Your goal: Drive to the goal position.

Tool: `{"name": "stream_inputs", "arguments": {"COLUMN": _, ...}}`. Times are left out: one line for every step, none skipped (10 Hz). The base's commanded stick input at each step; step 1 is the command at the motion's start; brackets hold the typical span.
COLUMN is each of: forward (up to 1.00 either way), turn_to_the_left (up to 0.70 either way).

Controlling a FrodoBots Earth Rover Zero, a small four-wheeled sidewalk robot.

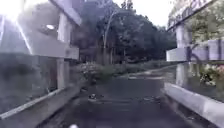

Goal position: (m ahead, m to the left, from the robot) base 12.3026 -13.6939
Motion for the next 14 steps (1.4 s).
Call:
{"name": "stream_inputs", "arguments": {"forward": 0.85, "turn_to_the_left": 0.0}}
{"name": "stream_inputs", "arguments": {"forward": 0.85, "turn_to_the_left": 0.0}}
{"name": "stream_inputs", "arguments": {"forward": 0.85, "turn_to_the_left": 0.0}}
{"name": "stream_inputs", "arguments": {"forward": 0.85, "turn_to_the_left": 0.0}}
{"name": "stream_inputs", "arguments": {"forward": 0.81, "turn_to_the_left": 0.0}}
{"name": "stream_inputs", "arguments": {"forward": 0.74, "turn_to_the_left": 0.0}}
{"name": "stream_inputs", "arguments": {"forward": 0.7, "turn_to_the_left": -0.02}}
{"name": "stream_inputs", "arguments": {"forward": 0.7, "turn_to_the_left": -0.06}}
{"name": "stream_inputs", "arguments": {"forward": 0.7, "turn_to_the_left": -0.35}}
{"name": "stream_inputs", "arguments": {"forward": 0.7, "turn_to_the_left": -0.35}}
{"name": "stream_inputs", "arguments": {"forward": 0.7, "turn_to_the_left": -0.35}}
{"name": "stream_inputs", "arguments": {"forward": 0.7, "turn_to_the_left": -0.35}}
{"name": "stream_inputs", "arguments": {"forward": 0.7, "turn_to_the_left": -0.35}}
{"name": "stream_inputs", "arguments": {"forward": 0.7, "turn_to_the_left": -0.35}}
